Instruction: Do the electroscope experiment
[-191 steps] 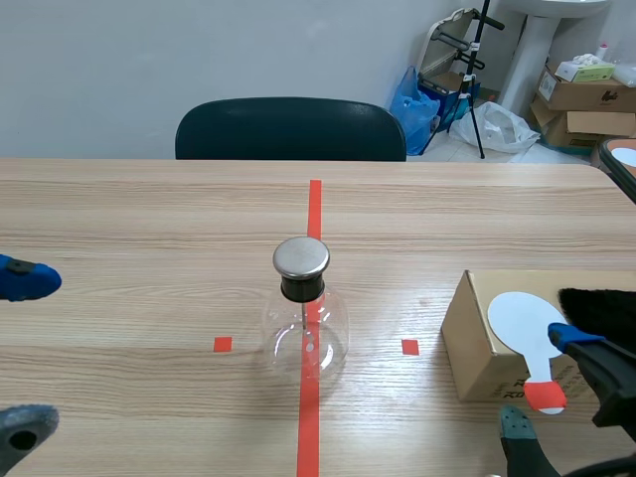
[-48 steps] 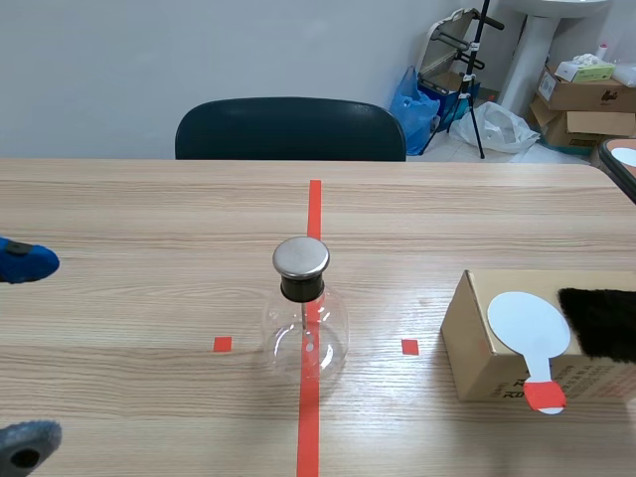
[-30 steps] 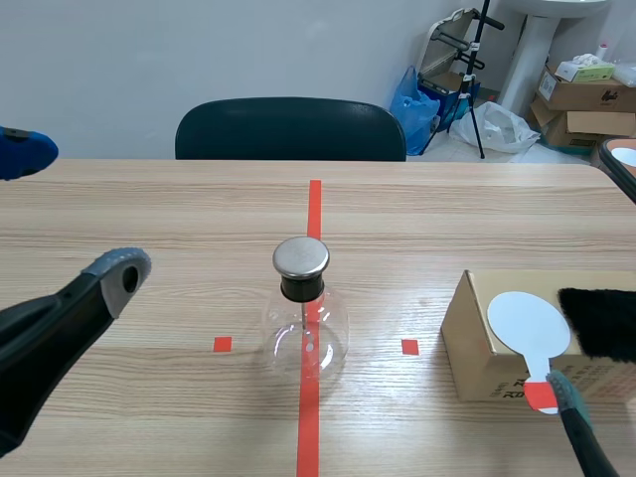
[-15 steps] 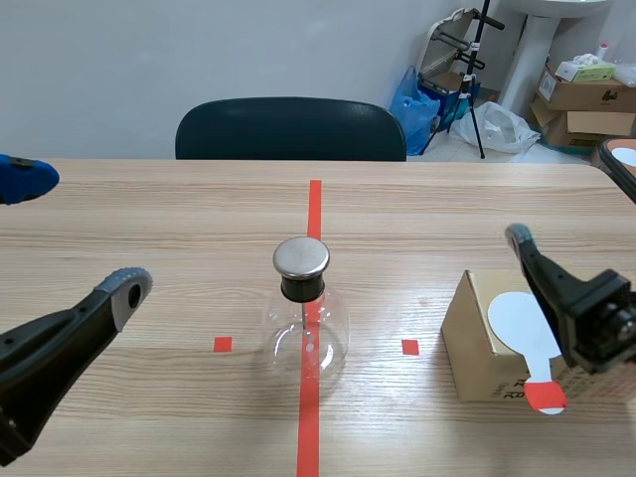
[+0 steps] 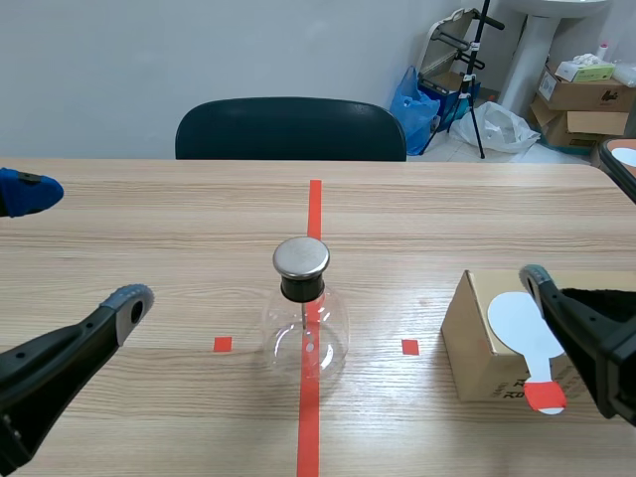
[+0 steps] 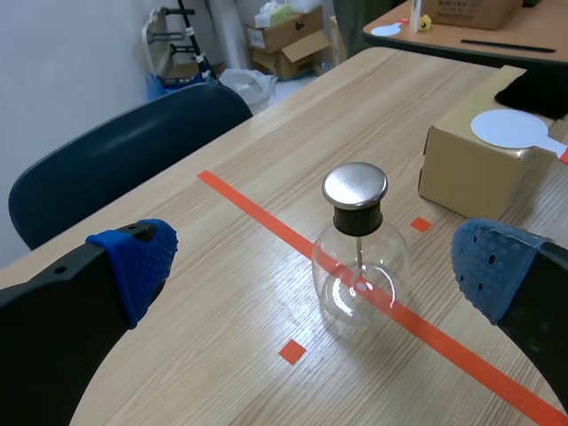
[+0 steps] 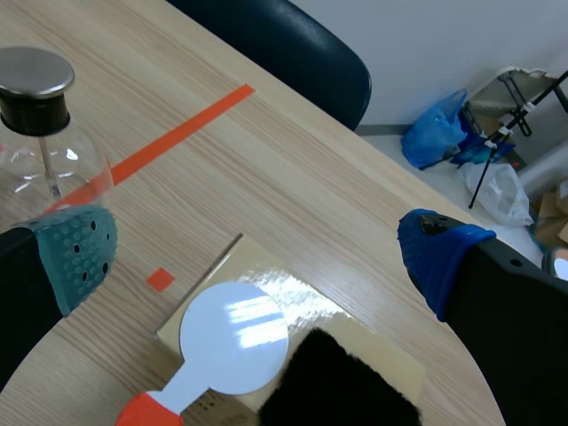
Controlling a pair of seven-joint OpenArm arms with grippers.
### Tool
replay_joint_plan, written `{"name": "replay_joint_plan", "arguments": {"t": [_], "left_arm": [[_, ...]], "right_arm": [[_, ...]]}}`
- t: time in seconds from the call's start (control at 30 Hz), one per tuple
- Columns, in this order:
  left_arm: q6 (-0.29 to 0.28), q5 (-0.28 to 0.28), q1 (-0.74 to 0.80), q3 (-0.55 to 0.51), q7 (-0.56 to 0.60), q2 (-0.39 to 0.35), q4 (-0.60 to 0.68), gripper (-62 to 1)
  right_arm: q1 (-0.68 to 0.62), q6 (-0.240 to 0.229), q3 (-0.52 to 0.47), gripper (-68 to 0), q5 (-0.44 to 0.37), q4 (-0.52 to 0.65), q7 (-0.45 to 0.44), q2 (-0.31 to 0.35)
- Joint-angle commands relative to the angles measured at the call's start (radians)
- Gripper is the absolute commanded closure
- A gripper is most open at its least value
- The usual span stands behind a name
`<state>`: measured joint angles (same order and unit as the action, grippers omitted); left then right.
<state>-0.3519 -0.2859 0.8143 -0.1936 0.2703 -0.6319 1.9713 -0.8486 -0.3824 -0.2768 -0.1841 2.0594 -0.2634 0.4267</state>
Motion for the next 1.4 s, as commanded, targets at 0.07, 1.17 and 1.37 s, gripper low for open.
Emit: {"name": "replay_joint_plan", "arguments": {"t": [0.07, 1.17, 1.37], "left_arm": [[-0.002, -0.008, -0.003, 0.004, 0.017, 0.005, 0.005, -62.3], [-0.002, 0.021, -0.003, 0.004, 0.016, 0.005, 0.005, -62.3], [-0.002, 0.021, -0.003, 0.004, 0.016, 0.005, 0.005, -62.3]], "right_arm": [[0.001, -0.001, 0.008, -67.9, -0.012, 0.013, -0.037, 0.011], [0.001, 0.000, 0.008, -67.9, -0.011, 0.013, -0.038, 0.011], [0.001, 0.000, 0.008, -67.9, -0.011, 0.013, -0.038, 0.011]]}}
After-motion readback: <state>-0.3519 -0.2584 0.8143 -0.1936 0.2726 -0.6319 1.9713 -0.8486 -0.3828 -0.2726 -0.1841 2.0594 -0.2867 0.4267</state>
